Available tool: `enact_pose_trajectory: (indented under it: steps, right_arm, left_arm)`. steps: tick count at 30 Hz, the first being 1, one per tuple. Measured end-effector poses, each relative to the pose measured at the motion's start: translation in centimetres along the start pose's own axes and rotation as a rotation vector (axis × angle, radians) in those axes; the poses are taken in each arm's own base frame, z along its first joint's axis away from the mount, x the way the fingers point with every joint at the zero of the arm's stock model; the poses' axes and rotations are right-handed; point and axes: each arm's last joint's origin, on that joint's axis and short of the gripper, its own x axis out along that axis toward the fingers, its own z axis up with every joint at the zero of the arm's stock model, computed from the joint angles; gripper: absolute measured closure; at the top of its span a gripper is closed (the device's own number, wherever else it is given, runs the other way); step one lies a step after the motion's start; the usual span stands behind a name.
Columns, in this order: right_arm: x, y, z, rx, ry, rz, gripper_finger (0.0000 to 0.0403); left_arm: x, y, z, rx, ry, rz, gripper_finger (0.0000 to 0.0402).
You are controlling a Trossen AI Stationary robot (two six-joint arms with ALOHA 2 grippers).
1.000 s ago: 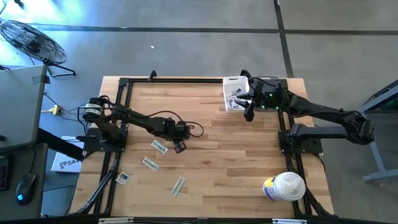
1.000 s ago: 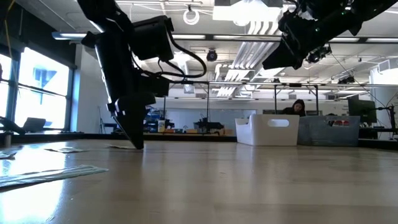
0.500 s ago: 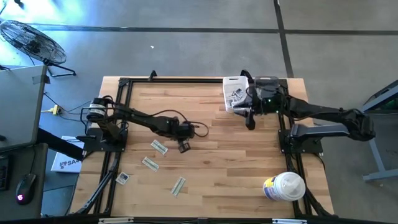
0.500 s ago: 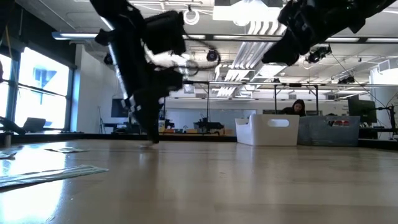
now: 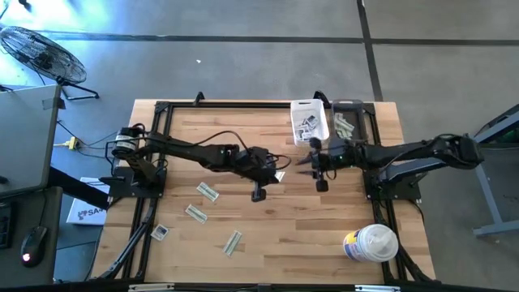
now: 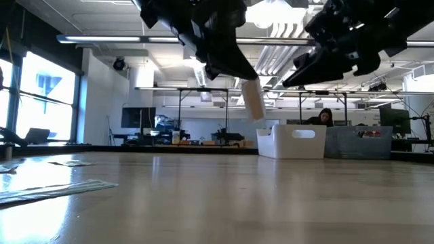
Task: Pick & Place First Aid Supplies
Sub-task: Put the bandage into the gray bin
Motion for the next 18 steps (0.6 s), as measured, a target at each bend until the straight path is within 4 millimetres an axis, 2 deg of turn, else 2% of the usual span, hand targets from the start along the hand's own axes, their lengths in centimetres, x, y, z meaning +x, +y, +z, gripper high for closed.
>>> enact_pose_trajectory:
  steps: [4, 8, 13, 18]
  right_arm:
    - [1.2, 1.2, 1.1, -0.049, -0.075, 0.051, 0.0281]
    - [2.9, 2.0, 1.8, -0.094, -0.062, 0.087, 0.0281]
    - [4.5, 2.2, 1.8, -0.103, 0.000, 0.028, 0.0281]
    - [5.3, 2.2, 1.7, -0.104, 0.022, 0.008, 0.0283]
  left_arm:
    - [0.0, -0.1, 0.5, 0.003, -0.052, -0.011, 0.0401]
    - [-0.1, -0.1, 1.0, -0.006, -0.099, -0.014, 0.0401]
    - [-0.1, -0.1, 0.9, -0.045, -0.092, -0.016, 0.0401]
    - [-0.1, -0.1, 1.0, -0.046, -0.096, -0.017, 0.0401]
